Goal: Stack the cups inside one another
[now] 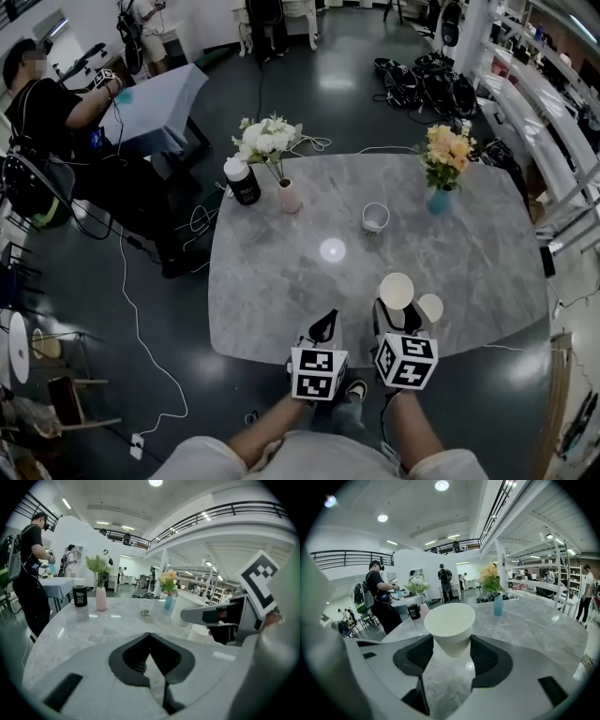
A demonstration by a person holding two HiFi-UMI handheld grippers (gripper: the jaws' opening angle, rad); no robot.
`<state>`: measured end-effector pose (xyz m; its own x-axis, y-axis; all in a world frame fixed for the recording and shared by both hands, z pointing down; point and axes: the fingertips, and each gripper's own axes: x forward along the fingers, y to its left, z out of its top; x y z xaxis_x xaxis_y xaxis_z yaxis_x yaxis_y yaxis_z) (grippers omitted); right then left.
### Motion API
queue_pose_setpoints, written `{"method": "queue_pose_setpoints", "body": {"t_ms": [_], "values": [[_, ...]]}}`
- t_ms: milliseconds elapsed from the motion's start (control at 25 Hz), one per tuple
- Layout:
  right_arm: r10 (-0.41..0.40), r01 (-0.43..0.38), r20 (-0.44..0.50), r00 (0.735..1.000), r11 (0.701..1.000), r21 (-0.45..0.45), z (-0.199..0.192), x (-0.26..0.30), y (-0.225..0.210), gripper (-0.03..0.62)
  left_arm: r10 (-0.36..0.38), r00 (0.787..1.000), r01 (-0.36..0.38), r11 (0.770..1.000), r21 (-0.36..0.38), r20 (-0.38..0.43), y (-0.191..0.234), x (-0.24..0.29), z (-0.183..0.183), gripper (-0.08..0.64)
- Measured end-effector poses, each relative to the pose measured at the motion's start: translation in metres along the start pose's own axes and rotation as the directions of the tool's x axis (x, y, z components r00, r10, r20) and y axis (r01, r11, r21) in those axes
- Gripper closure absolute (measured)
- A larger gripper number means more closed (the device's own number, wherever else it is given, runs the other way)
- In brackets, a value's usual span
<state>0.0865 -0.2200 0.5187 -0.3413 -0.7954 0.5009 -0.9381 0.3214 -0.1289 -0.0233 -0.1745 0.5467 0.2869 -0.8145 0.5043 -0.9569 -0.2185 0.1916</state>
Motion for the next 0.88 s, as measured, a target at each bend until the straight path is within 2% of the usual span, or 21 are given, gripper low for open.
{"method": "queue_pose_setpoints", "body": {"t_ms": [360,880], "values": [[-0.095,0.093,0.032,0.995,0.995,0.047,0.003,-0.040,-0.045,0.365,-0.076,0.997,0.074,0.996,0.051,0.034,-0.046,0.003,0.017,0.565],[-0.206,0.200,0.036,0.978,0.973,0.117,-0.011,-0.075,-0.102,0.367,-0.197,0.980,0.195,0.974,0.118,0.008,-0.107,0.024,0.021,0.565]]}}
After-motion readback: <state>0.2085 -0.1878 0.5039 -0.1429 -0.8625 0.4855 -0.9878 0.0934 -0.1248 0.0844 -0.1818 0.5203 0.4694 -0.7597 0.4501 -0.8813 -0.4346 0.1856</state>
